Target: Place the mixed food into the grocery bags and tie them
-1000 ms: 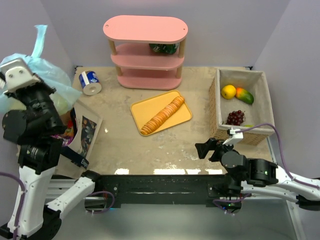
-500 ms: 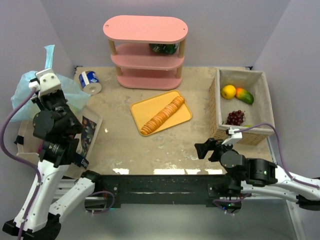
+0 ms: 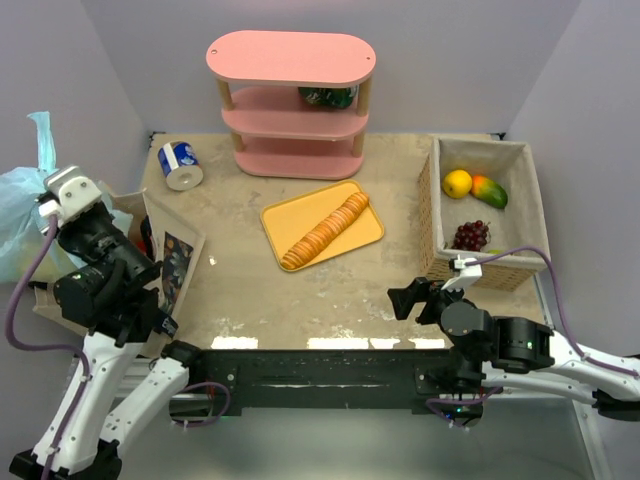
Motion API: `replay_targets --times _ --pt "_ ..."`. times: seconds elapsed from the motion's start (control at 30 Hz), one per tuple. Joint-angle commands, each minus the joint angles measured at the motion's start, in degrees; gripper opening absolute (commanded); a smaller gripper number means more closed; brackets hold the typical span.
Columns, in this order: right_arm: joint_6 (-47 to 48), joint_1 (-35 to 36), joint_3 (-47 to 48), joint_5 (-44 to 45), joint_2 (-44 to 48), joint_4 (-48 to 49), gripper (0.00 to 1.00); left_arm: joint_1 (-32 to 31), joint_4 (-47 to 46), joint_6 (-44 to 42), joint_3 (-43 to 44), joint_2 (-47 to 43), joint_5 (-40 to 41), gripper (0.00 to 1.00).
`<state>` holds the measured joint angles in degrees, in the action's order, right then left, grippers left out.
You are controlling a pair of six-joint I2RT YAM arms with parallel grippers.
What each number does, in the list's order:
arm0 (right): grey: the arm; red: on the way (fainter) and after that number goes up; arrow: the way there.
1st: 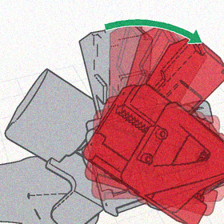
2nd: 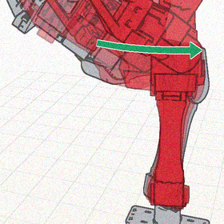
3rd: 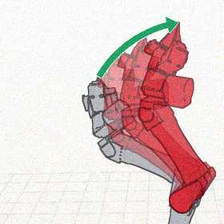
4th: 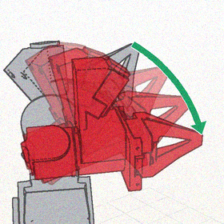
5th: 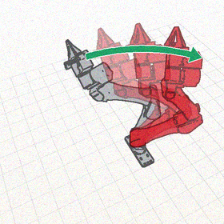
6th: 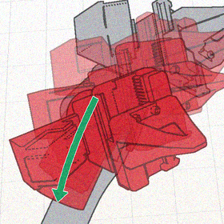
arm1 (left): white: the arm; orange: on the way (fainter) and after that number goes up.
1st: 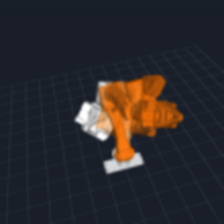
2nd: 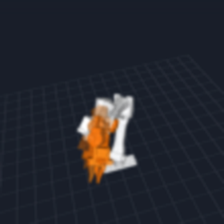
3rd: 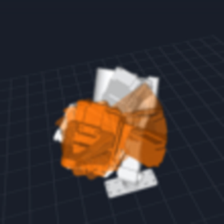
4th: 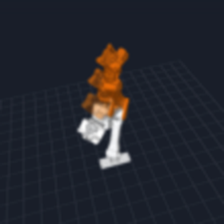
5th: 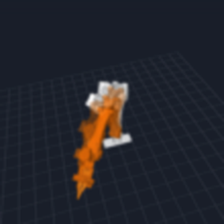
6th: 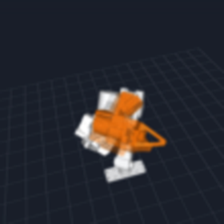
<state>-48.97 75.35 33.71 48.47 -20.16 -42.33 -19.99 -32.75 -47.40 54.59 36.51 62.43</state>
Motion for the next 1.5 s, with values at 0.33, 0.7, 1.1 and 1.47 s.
replay_targets --times 0.33,0.7,1.1,1.47 --pt "0.89 -0.03 -0.05 0.40 -0.49 1.90 0.93 13.92 9.90 15.31 -6.24 4.09 -9.52 0.00" --pt "0.81 -0.03 0.21 0.57 -2.07 1.90 0.93 15.33 28.43 31.13 -3.09 3.92 -17.60 1.00" --pt "2.82 0.06 0.30 -0.13 -4.00 4.09 0.94 15.16 39.34 42.91 0.95 4.27 -34.72 1.00" --pt "21.45 -11.50 11.01 -15.29 -31.23 23.42 0.99 -0.22 48.93 48.97 9.57 21.14 -50.36 1.00"
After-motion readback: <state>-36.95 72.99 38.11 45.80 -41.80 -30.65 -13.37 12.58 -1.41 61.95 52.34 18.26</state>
